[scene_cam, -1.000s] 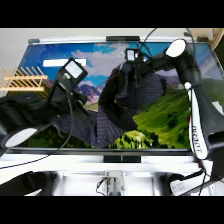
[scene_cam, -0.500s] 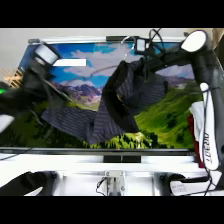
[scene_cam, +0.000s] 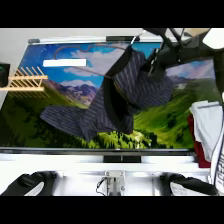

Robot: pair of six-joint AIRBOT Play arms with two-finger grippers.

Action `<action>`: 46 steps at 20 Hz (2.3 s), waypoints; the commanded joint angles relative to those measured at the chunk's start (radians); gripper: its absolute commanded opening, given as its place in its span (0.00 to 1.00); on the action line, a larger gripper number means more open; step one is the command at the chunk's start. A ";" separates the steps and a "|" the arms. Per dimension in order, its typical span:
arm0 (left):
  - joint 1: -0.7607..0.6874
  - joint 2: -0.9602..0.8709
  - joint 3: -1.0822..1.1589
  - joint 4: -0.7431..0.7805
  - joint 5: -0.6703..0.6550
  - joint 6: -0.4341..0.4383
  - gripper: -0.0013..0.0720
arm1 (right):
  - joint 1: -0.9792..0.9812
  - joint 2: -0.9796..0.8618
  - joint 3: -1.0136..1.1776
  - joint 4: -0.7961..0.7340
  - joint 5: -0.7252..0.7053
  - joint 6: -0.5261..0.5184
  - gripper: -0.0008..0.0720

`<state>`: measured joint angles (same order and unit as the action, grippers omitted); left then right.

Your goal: Fold the shirts.

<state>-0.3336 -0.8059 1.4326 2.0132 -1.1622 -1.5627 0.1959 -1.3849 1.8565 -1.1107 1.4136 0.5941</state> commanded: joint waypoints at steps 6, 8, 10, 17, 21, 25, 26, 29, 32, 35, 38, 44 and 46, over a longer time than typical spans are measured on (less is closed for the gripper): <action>-0.191 -0.016 -0.138 -0.506 -0.030 -0.391 0.91 | 0.160 0.084 0.001 -0.393 0.101 0.578 0.13; -0.341 -0.045 -0.240 -0.506 0.075 -0.486 0.92 | 0.188 0.084 0.001 -0.456 0.126 0.607 0.13; -0.485 -0.089 -0.320 -0.502 0.277 -0.539 0.92 | 0.201 0.084 0.001 -0.463 0.135 0.617 0.13; -0.618 -0.283 -0.340 -0.500 0.437 -0.602 0.92 | 0.204 0.084 0.001 -0.459 0.167 0.621 0.13; -0.615 -0.319 -0.340 -0.499 0.451 -0.634 0.92 | 0.204 0.084 0.001 -0.457 0.166 0.621 0.13; -0.600 -0.376 -0.340 -0.440 0.408 -0.635 0.40 | 0.204 0.084 0.001 -0.407 0.169 0.621 0.13; -0.592 -0.383 -0.340 -0.397 0.382 -0.638 0.29 | 0.204 0.084 0.001 -0.397 0.172 0.621 0.13; -0.562 -0.365 -0.326 -0.251 0.280 -0.638 0.10 | 0.204 0.084 0.001 -0.390 0.180 0.620 0.13; -0.518 -0.312 -0.284 -0.142 0.213 -0.635 0.09 | 0.204 0.084 0.001 -0.390 0.177 0.605 0.13; -0.433 -0.239 -0.206 -0.062 0.164 -0.618 0.09 | 0.204 0.084 0.001 -0.387 0.196 0.566 0.13; -0.282 -0.188 -0.093 -0.061 0.151 -0.552 0.09 | 0.204 0.092 0.001 -0.357 0.190 0.560 0.13; -0.074 -0.200 0.030 -0.126 0.140 -0.435 0.09 | 0.204 0.111 0.001 -0.195 0.217 0.520 0.13; -0.045 -0.201 0.067 -0.135 0.141 -0.419 0.09 | 0.204 0.111 0.001 -0.204 0.219 0.520 0.13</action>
<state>-0.4423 -1.0084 1.4460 1.8908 -1.0187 -2.0216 0.4004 -1.2770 1.8572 -1.3365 1.6161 1.1221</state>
